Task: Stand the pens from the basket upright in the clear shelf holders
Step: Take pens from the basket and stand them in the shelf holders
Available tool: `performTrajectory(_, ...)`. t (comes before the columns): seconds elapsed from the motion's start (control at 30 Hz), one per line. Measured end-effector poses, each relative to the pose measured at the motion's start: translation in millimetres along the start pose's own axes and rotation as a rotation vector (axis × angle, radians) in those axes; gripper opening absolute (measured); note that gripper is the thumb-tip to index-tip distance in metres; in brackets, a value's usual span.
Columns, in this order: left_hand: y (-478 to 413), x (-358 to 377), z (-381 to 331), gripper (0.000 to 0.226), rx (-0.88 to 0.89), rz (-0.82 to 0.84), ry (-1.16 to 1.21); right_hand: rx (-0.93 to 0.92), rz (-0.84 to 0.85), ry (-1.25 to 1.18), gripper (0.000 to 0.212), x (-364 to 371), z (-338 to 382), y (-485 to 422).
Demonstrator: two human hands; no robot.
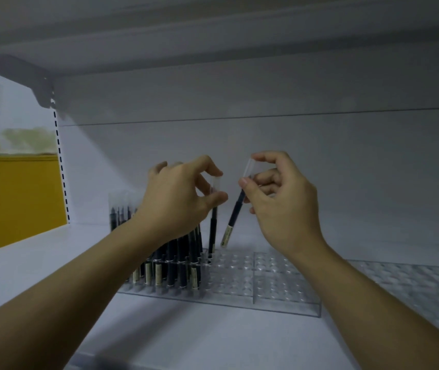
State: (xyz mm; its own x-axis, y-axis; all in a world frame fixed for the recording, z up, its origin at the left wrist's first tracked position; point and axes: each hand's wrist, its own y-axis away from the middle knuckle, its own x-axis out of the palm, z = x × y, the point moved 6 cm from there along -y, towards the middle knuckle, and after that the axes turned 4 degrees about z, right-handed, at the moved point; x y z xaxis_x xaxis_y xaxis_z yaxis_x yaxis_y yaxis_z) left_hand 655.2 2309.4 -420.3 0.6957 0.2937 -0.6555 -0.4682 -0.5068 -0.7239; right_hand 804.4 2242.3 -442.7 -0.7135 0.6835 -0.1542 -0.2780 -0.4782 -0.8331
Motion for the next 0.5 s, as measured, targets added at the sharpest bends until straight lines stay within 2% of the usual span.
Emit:
performTrajectory(0.17,-0.7,-2.6,-0.4,0.026,0.011,0.022,-0.092,-0.024,0.034,0.011,0.030,4.2,3.1,0.5)
performTrajectory(0.3,-2.2,-6.7,0.1,0.026,0.031,0.024,-0.141,-0.033,0.136,0.062,0.031,13.3,1.6,2.8)
performTrajectory(0.5,-6.1,-9.1,5.9,0.023,-0.025,0.044,-0.081,0.000,0.259,0.128,0.026,24.3,-5.4,7.3)
